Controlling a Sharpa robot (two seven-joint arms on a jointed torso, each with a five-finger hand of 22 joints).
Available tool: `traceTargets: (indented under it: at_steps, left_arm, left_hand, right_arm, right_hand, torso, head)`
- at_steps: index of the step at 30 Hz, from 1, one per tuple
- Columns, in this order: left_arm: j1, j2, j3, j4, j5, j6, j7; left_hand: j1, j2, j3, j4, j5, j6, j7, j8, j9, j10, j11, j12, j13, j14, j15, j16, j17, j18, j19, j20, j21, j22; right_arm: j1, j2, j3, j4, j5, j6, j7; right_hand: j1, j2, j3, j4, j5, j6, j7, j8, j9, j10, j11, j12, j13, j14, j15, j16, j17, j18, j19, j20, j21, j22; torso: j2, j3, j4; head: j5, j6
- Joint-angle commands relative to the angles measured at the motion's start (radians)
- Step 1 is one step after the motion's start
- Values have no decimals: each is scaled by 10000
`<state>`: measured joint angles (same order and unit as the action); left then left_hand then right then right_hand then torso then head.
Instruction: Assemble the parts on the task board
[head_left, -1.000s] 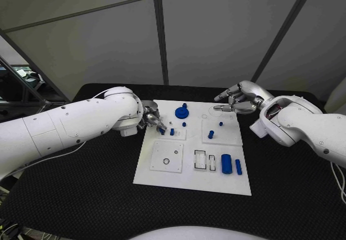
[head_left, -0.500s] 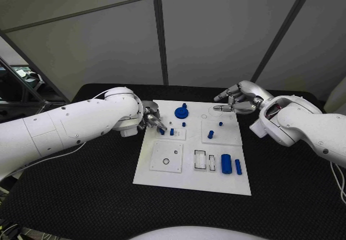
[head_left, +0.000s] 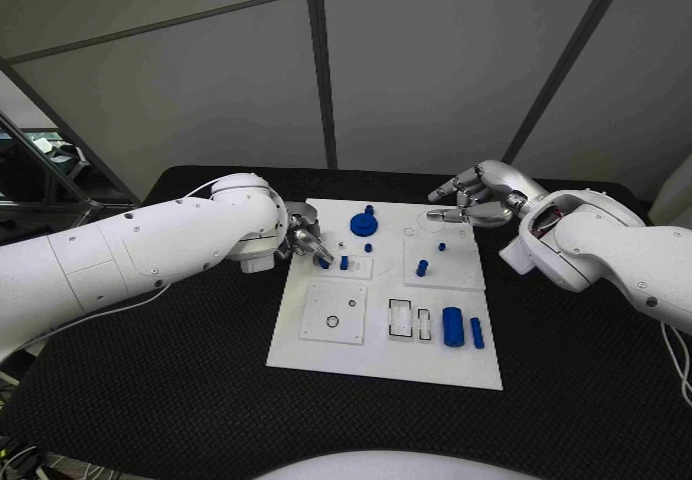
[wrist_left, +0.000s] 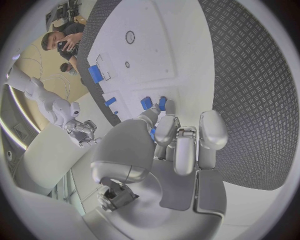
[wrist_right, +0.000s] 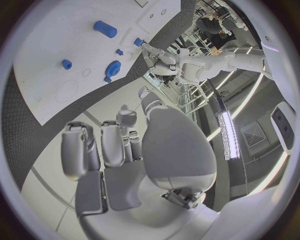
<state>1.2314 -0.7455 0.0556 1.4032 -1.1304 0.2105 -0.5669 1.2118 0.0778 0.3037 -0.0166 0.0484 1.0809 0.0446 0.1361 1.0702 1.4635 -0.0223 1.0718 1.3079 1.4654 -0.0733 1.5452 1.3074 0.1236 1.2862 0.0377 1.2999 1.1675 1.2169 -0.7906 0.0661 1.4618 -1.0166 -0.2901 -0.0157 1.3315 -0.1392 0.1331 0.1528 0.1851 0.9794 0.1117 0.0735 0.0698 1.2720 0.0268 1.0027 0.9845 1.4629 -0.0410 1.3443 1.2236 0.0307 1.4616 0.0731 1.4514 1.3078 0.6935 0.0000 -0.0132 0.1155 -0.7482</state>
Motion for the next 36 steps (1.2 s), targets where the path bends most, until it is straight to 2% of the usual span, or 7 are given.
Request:
traceTargets:
  at_steps: [1, 12, 23, 30, 36]
  left_arm:
    - [4, 13, -3, 10, -136, 251, 19]
    - [3, 140, -9, -170, -138, 179, 12]
    - [-7, 272, -115, -375, -137, 333, 0]
    - [-23, 364, -132, -545, -134, 360, -5]
    - [-39, 425, -136, -655, -133, 344, -39]
  left_hand:
    - [-9, 34, 1300, -1254, 44, 25, -17, 32, 20, 125, -40, -9, 1032, 985, -47, 40, 2402, -254, 14, -6, -17, -9]
    - [-158, 3, 1369, -1214, 29, 66, -18, 57, 69, 143, -34, 11, 1038, 988, -42, 48, 2411, -259, 22, -3, -17, 9]
    - [-718, -135, 1330, -828, 19, 281, -127, 221, 299, 172, -103, -101, 1000, 989, -91, 48, 2411, -258, 46, -39, -30, 35]
    - [-1095, -393, 1128, -480, 0, 339, -184, 285, 439, 186, -145, -162, 978, 988, -137, 44, 2407, -268, 91, -83, -14, 85]
    - [-1504, -780, 794, -35, -3, 398, -228, 323, 539, 200, -177, -172, 978, 986, -172, 35, 2398, -281, 136, -121, 2, 133]
  right_arm:
    - [18, -2, 7, 14, -38, 53, 86]
    - [18, -7, 7, 28, -38, 51, 83]
    - [19, -27, 7, 51, -38, 36, 85]
    - [19, -36, 7, 55, -38, 28, 85]
    - [19, -31, 7, 50, -38, 31, 95]
  right_hand:
    - [-106, 21, -6, -48, 25, 86, 0, -54, -10, 76, 2, 16, -6, 308, -62, -51, 9, 148, 4, -84, -44, 767]
    - [-106, 21, -6, -48, 25, 86, 0, -54, -10, 76, 2, 16, -6, 308, -62, -51, 9, 148, 4, -84, -44, 767]
    - [-106, 21, -6, -48, 25, 86, 0, -54, -10, 76, 2, 16, -6, 308, -62, -51, 9, 148, 4, -84, -44, 767]
    - [-106, 21, -6, -48, 25, 86, 0, -54, -10, 76, 2, 16, -6, 308, -62, -51, 9, 148, 4, -84, -44, 767]
    - [-142, 20, -15, -53, 24, 88, 1, -61, -11, 65, 3, -4, -35, 303, -63, -82, -28, 150, 2, -86, -54, 757]
  torso:
    - [-1, -1, -3]
    - [1, 3, -7]
    - [3, -3, -9]
    - [2, -6, -12]
    - [0, -3, 2]
  head:
    - [-8, -1]
    - [6, -5]
    - [-49, -9]
    - [-49, -13]
    - [-52, -35]
